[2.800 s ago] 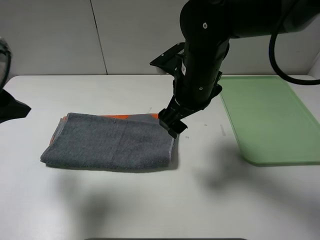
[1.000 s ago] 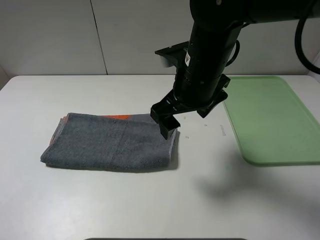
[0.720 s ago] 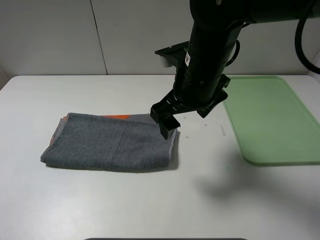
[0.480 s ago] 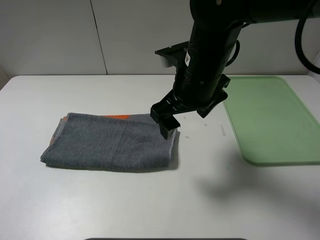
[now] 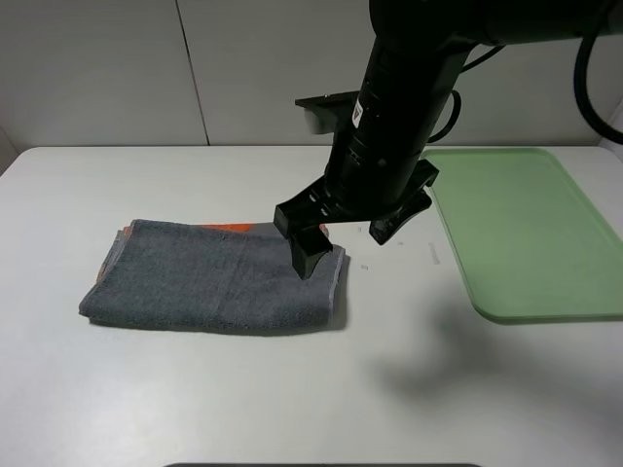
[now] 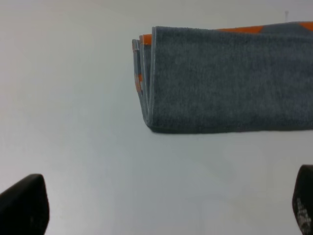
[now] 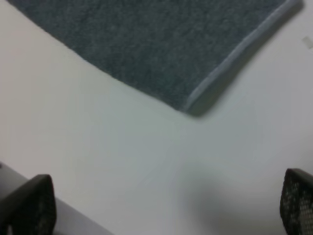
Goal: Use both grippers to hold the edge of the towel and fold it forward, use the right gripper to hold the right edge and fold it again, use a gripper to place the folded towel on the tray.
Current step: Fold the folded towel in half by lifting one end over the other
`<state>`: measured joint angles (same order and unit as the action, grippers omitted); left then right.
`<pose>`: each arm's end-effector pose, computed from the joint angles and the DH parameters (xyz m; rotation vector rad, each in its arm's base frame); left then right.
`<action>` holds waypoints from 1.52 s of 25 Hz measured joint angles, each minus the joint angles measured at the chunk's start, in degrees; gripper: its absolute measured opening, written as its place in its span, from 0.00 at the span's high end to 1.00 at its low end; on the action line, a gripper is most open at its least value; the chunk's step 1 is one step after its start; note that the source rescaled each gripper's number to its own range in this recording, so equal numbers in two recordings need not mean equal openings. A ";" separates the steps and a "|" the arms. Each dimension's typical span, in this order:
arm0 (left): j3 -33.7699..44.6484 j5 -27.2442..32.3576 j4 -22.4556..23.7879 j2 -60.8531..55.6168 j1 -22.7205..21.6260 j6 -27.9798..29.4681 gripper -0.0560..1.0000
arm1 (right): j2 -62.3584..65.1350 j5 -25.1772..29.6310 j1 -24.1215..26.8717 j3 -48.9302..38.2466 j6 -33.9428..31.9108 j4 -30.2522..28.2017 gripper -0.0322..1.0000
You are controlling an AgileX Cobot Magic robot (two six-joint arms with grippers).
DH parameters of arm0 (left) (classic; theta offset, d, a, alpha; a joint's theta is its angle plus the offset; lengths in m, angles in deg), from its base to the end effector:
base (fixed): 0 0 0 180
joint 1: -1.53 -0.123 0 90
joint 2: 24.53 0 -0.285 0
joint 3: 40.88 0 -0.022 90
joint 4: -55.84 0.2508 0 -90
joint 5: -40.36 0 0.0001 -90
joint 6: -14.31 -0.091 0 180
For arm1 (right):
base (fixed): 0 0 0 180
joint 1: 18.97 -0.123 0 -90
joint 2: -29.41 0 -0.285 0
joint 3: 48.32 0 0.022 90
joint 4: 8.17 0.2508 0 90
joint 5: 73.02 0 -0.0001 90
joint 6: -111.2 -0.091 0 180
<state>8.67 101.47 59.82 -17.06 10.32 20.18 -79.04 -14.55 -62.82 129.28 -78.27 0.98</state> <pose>-0.0032 0.0061 0.2722 0.0495 2.0600 -0.0748 0.2435 0.2510 0.2361 -0.7905 2.9177 0.3214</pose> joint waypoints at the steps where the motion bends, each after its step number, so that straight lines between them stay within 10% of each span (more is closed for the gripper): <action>1: 0.00 0.00 0.00 0.00 0.00 0.00 0.00 | 0.00 -0.19 0.00 0.00 0.00 0.85 0.00; 38: 0.00 -0.06 0.41 0.00 -5.71 0.00 0.00 | -18.47 -26.30 0.00 0.00 -17.92 -11.32 0.00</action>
<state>8.67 101.40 60.23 -17.06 4.61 20.18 -97.51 -40.85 -62.82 129.28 -96.19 -10.34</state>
